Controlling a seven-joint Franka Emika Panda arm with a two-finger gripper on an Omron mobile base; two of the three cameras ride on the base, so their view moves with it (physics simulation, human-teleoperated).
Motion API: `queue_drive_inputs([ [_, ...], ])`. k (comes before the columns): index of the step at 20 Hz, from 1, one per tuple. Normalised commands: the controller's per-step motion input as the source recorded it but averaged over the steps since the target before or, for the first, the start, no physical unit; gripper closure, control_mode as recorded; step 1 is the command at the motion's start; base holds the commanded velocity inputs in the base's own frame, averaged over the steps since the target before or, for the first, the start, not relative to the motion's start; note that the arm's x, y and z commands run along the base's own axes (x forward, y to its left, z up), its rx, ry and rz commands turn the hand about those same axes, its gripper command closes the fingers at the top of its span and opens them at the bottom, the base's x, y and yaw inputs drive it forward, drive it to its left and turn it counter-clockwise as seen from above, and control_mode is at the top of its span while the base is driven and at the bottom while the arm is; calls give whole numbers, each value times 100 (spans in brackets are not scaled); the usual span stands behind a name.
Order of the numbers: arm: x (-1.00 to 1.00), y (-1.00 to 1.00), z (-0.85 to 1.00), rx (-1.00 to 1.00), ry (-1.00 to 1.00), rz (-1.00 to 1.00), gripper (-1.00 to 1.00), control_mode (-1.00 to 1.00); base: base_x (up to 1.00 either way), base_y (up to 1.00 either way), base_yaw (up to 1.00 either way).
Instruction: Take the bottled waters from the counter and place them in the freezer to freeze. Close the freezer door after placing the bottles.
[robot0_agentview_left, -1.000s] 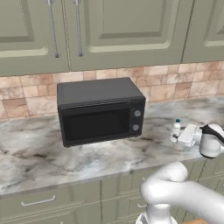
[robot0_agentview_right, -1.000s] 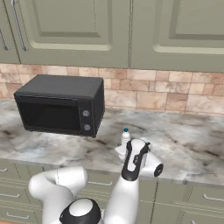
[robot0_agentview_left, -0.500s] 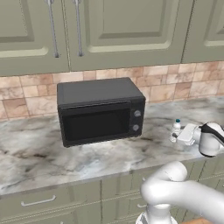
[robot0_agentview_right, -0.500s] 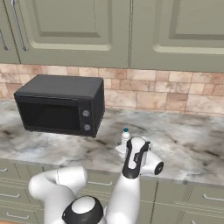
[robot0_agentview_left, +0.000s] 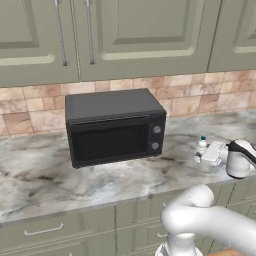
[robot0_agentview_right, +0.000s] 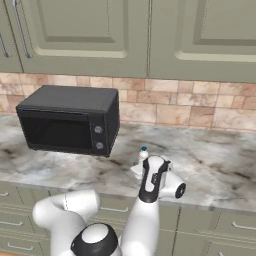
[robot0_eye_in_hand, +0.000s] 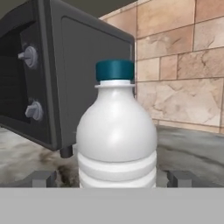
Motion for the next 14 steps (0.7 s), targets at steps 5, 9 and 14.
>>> queue_drive_inputs([
  [5,0,7,0,0,0,0,100,-100,0,0,0],
  [9,0,0,0,0,0,0,100,-100,0,0,0],
  [14,0,0,0,0,0,0,100,-100,0,0,0],
])
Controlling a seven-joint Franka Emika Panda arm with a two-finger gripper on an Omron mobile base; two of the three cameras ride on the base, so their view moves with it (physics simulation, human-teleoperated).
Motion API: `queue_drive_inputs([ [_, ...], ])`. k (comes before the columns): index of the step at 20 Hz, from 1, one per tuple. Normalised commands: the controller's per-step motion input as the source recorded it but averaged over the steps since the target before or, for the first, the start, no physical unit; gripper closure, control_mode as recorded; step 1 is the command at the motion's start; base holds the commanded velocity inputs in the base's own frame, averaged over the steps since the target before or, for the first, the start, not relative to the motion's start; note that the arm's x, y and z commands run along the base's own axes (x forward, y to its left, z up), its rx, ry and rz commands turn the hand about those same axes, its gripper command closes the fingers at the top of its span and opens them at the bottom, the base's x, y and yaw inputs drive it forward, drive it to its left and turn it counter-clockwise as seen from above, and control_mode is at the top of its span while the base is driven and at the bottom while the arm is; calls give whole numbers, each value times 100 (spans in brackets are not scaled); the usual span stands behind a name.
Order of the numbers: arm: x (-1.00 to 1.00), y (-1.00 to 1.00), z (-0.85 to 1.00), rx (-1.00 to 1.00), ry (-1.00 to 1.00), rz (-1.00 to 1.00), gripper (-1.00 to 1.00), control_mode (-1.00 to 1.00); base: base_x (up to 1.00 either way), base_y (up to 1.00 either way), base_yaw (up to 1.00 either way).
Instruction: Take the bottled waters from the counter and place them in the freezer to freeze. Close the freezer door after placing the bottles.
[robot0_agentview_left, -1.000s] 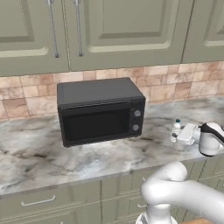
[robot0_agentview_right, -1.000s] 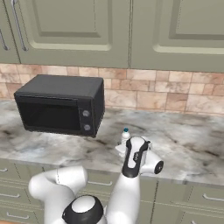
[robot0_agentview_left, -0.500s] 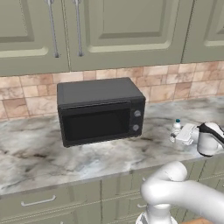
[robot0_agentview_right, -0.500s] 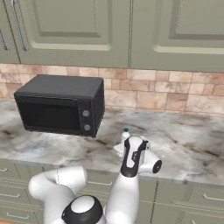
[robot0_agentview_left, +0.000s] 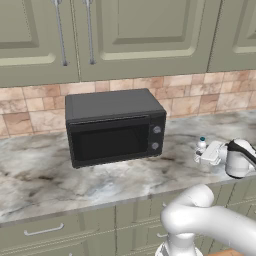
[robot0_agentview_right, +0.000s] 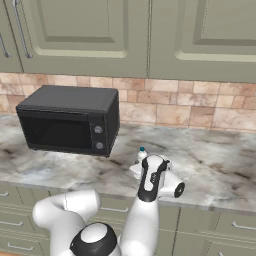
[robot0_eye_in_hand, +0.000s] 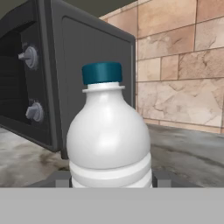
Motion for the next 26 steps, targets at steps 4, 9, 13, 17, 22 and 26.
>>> queue_drive_inputs([
  [4,-5,1,28,0,0,0,100,-100,0,0,0],
  [9,-66,6,92,0,1,5,100,-100,0,0,0],
  [13,-98,11,92,0,0,9,100,-100,0,0,0],
  [17,-100,50,93,-5,0,25,100,-100,0,0,0],
  [22,-98,48,99,-6,0,29,100,-100,0,0,0],
  [26,-100,32,72,3,0,25,100,-100,0,0,0],
])
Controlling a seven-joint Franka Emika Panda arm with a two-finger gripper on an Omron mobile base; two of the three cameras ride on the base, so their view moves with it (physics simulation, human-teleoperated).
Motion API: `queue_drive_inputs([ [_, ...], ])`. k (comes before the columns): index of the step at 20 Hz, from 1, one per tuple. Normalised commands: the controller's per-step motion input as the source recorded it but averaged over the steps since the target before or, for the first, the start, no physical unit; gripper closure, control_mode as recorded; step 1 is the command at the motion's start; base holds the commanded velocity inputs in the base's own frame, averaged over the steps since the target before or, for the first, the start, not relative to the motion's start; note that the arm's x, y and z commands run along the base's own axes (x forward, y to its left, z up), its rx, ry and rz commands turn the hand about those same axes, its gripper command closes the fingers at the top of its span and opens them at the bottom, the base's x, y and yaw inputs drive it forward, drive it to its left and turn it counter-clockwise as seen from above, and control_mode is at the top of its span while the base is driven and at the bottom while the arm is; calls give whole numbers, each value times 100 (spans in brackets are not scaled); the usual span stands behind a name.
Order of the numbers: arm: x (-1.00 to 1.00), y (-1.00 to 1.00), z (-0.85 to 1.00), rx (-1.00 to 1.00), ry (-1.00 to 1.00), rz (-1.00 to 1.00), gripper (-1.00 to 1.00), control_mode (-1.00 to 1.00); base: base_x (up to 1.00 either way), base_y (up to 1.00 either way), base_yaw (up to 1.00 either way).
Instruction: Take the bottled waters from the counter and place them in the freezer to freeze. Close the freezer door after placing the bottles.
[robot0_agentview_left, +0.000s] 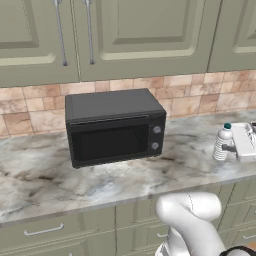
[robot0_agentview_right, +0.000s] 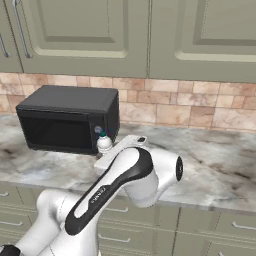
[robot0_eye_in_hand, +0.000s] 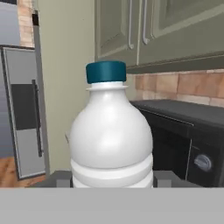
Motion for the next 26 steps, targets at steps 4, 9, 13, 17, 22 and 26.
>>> queue_drive_inputs([
  [4,-84,52,50,1,-1,27,100,-100,0,0,0],
  [9,-67,63,41,0,0,23,100,-100,0,0,0],
  [13,-19,16,0,1,0,13,100,-100,0,0,0],
  [17,-4,5,-2,14,-1,6,100,-100,0,0,0],
  [22,0,18,0,3,0,0,100,-100,0,0,0],
  [26,0,1,0,0,0,0,100,-100,0,0,0],
])
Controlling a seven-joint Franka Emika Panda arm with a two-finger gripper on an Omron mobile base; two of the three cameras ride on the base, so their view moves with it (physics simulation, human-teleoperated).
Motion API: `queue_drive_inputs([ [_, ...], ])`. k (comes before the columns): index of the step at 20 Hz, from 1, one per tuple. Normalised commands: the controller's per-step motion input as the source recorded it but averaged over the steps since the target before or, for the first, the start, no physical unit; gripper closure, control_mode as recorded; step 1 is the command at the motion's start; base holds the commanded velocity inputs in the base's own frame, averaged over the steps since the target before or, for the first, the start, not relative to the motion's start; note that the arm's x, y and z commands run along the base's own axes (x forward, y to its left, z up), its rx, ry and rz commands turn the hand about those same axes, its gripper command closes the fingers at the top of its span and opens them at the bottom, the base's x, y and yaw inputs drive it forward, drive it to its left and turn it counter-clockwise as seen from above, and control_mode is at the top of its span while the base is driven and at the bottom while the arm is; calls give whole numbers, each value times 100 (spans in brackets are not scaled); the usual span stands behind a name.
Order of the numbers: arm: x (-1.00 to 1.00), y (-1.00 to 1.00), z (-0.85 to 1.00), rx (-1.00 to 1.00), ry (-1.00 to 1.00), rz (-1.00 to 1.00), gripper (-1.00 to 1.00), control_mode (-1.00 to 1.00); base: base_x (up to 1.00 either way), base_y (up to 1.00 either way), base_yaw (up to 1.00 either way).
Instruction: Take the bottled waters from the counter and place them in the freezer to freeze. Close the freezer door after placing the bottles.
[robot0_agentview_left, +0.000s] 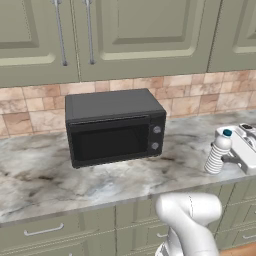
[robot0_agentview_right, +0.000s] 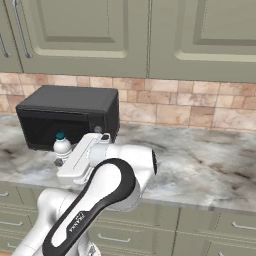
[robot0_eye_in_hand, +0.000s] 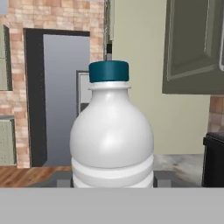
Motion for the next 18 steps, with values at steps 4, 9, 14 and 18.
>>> queue_drive_inputs([
  [4,0,4,0,0,0,0,100,-100,0,0,0],
  [9,-1,0,0,0,0,0,100,100,-33,6,0],
  [14,0,0,0,0,0,0,100,100,-83,33,9],
  [18,0,0,0,0,0,0,100,100,-67,64,33],
])
